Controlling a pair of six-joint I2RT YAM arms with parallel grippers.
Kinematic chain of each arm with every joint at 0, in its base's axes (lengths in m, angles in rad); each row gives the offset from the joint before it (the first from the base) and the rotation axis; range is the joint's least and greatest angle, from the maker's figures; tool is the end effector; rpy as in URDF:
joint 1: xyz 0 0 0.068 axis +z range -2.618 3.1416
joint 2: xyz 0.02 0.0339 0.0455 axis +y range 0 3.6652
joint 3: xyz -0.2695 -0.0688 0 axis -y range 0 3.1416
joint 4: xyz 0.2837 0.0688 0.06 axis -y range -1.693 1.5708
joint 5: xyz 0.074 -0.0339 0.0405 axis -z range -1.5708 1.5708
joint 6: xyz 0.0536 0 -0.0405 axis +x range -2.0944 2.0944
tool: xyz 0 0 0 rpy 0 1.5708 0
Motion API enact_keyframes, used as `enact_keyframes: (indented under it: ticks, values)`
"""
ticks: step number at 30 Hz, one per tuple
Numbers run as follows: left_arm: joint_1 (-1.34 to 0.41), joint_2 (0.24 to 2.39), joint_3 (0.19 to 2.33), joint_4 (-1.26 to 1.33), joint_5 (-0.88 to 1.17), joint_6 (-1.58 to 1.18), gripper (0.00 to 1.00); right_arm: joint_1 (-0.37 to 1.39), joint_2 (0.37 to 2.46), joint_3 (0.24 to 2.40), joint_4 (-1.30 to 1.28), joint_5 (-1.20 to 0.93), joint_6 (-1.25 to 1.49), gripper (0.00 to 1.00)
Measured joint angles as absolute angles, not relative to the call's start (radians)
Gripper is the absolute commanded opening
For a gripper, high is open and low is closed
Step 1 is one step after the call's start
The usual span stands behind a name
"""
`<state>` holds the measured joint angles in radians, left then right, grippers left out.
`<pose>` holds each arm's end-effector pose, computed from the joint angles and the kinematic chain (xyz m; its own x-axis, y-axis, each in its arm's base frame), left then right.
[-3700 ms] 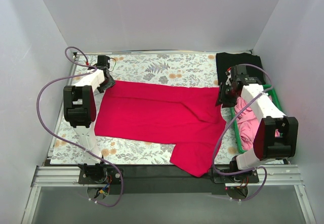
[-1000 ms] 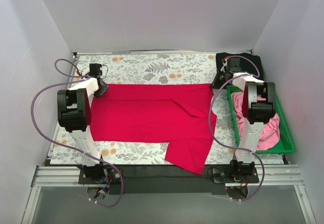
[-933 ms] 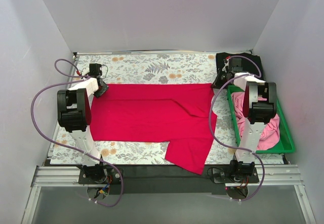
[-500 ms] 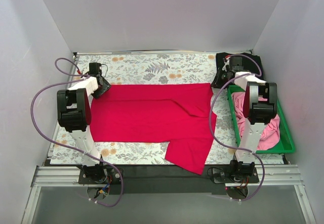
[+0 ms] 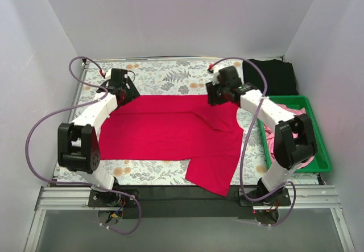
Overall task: Fold and stack the t-shirts
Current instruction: Fold the tshirt
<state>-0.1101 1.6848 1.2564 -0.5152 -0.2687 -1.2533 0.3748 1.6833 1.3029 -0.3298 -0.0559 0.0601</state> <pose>0.4065 -0.0306 0.2162 -0.2048 -0.8989 -0.3874 -0.7798 0.3890 -0.4904 0.4015 0.1612 0.2485 -0.6300 -0.1834 -0.7547 -0.3678 0.9263 0.0819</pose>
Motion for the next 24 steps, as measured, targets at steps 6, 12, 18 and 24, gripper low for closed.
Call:
enact_keyframes:
  ticks: [6,12,18,24]
  values:
    - [-0.208,1.481,1.032,-0.51,-0.274,-1.245,0.73,0.593,1.703,1.227,-0.411,0.08,-0.019,0.46]
    - [-0.262,1.466,0.86,-0.504,-0.272,-1.25,0.72,0.673,1.773,1.227,-0.422,0.211,-0.064,0.44]
    - [-0.292,1.467,0.846,-0.49,-0.272,-1.258,0.71,0.691,1.879,1.235,-0.426,0.283,-0.084,0.43]
    - [-0.301,1.467,0.846,-0.485,-0.271,-1.26,0.7,0.691,1.89,1.282,-0.434,0.383,-0.11,0.43]
